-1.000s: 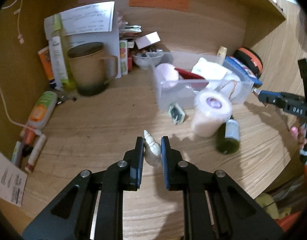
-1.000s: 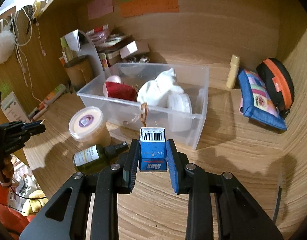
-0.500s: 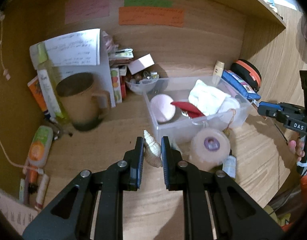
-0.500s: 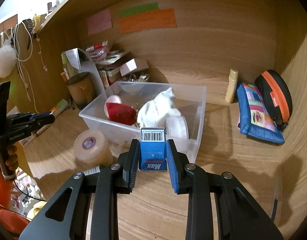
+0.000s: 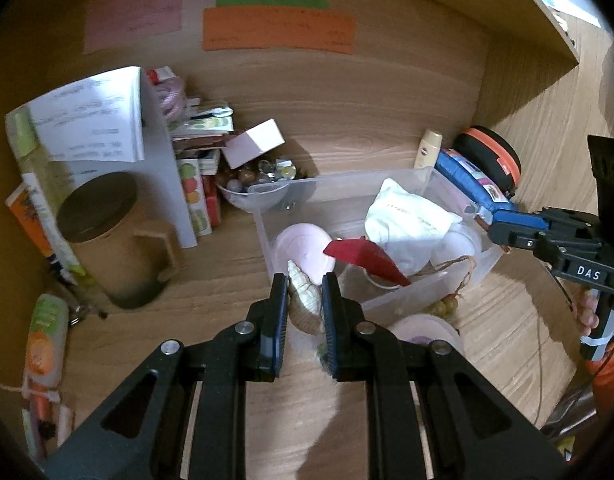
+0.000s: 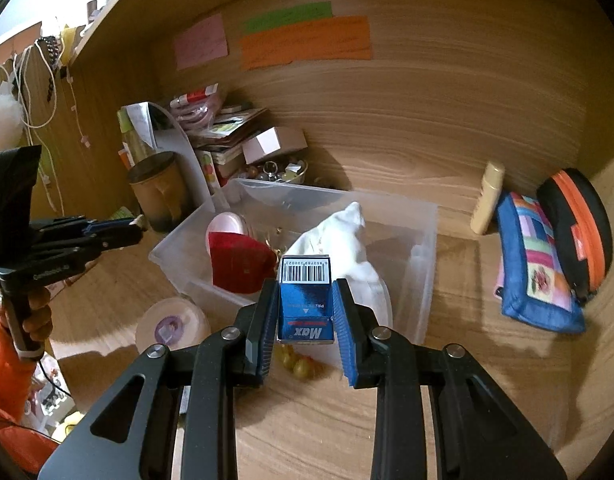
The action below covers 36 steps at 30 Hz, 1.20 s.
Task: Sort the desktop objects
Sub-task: 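Carry the seashell and the Max box over the clear bin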
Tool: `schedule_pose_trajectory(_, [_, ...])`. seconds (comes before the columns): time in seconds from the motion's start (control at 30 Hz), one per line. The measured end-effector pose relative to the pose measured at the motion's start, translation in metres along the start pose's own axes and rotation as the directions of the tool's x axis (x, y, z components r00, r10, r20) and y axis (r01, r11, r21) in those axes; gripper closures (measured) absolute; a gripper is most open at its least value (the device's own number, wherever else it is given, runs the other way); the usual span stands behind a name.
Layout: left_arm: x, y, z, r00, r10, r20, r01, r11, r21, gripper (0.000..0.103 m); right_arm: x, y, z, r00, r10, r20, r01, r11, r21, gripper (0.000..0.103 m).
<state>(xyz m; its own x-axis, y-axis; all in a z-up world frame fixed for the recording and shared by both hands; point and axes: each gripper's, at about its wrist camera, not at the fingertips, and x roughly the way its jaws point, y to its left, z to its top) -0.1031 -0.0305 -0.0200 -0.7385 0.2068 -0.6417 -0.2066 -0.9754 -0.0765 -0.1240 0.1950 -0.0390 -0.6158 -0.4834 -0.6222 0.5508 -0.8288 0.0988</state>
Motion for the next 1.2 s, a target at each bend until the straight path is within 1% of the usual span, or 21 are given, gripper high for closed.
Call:
schedule_pose_trajectory(0.17, [0.017, -0.003, 0.008, 1.000, -0.018, -0.022, 0.019, 0.999, 0.028, 0.087, 0.014, 0.001, 0.005, 1.000, 0.009, -0.012, -0.009, 1.000, 0.001, 0.078])
schedule_pose_trajectory(0.37, [0.036, 0.001, 0.014, 0.998, -0.035, -0.055, 0.036, 0.999, 0.032, 0.087, 0.034, -0.001, 0.010, 0.999, 0.022, -0.044, -0.022, 1.000, 0.000, 0.078])
schedule_pose_trajectory(0.67, [0.058, -0.002, 0.013, 0.993, -0.045, -0.105, 0.050, 0.997, 0.051, 0.087, 0.070, 0.013, 0.014, 0.990, 0.059, -0.125, -0.063, 0.998, -0.029, 0.078])
schedule_pose_trajectory(0.8, [0.066, -0.005, 0.013, 0.992, -0.046, -0.119, 0.054, 0.996, 0.064, 0.087, 0.084, 0.020, 0.015, 0.987, 0.055, -0.154, -0.063, 0.997, -0.049, 0.078])
schedule_pose_trajectory(1.2, [0.074, -0.007, 0.015, 0.991, -0.048, -0.124, 0.057, 0.996, 0.070, 0.087, 0.102, 0.024, 0.018, 0.979, 0.061, -0.195, -0.078, 0.994, -0.079, 0.078])
